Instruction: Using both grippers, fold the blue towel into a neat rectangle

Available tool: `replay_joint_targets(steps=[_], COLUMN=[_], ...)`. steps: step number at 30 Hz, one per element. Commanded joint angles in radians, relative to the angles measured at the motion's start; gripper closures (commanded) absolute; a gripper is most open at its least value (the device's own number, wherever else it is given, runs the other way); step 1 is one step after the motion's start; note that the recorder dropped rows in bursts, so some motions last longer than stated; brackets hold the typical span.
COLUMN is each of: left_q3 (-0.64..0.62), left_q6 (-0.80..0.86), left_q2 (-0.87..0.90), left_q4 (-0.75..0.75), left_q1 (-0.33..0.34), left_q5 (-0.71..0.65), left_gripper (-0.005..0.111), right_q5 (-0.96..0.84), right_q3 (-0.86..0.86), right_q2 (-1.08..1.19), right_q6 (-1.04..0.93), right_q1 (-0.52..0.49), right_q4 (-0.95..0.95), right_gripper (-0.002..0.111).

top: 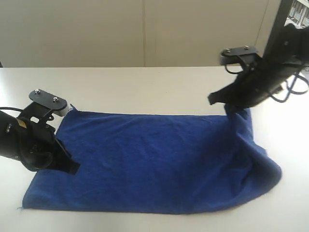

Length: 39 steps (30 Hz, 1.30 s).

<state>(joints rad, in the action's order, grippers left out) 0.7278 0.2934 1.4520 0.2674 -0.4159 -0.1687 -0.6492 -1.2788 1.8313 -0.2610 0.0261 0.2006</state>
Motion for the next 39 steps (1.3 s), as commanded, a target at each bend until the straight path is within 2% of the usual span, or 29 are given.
replay_joint_targets(steps=[1,7,15,19,24,25,26,27,28,30,31,34,37,39], left_q3=[-0.01,-0.01,-0.01,-0.01,-0.01,-0.01,-0.01,-0.01,-0.01,-0.01,-0.01,-0.01,-0.01,-0.01], left_q6=[-0.001,-0.013,-0.058,-0.061,-0.061,-0.061,-0.061,-0.061,-0.061,-0.061,-0.061,-0.061,-0.061,-0.061], left_q2=[-0.058,-0.155,-0.335,-0.393,-0.393,-0.393,-0.393,-0.393,-0.393,-0.393,-0.393,-0.393,-0.393,-0.393], left_q4=[-0.01,-0.05,-0.052,-0.052,-0.052,-0.052,-0.052,-0.052,-0.052,-0.052,-0.052,-0.052,-0.039,-0.003], left_q1=[-0.005,0.01,0.183,0.195,0.195,0.195,0.195,0.195,0.195,0.195,0.195,0.195,0.195,0.195], left_q5=[-0.012,-0.021,-0.074,-0.08,-0.094,-0.094,-0.094,-0.094,-0.094,-0.095,-0.095,-0.11,-0.14,-0.171], left_gripper=[0.107,0.107,0.107,0.107,0.107,0.107,0.107,0.107,0.107,0.107,0.107,0.107,0.107,0.107], right_q5=[0.009,-0.002,-0.007,-0.015,-0.007,-0.009,-0.014,-0.014,-0.021,-0.047,-0.059,-0.157,-0.308,-0.411], right_q3=[-0.101,-0.309,-0.546,-0.699,-0.794,-0.794,-0.794,-0.794,-0.794,-0.794,-0.794,-0.794,-0.794,-0.775], right_q2=[0.023,0.166,0.342,0.43,0.517,0.517,0.515,0.508,0.5,0.475,0.461,0.41,0.388,0.39], right_q6=[0.029,0.103,0.113,0.113,0.095,0.065,0.051,0.047,0.028,0.0,0.0,0.004,0.027,0.037], right_q1=[0.173,0.386,0.562,0.62,0.632,0.632,0.632,0.632,0.632,0.626,0.621,0.596,0.558,0.498], right_q4=[0.027,0.038,0.126,0.164,0.164,0.164,0.164,0.164,0.164,0.123,0.096,-0.062,-0.245,-0.352], right_gripper=[0.108,0.108,0.108,0.108,0.106,0.102,0.092,0.081,0.063,0.044,0.045,0.057,0.076,0.093])
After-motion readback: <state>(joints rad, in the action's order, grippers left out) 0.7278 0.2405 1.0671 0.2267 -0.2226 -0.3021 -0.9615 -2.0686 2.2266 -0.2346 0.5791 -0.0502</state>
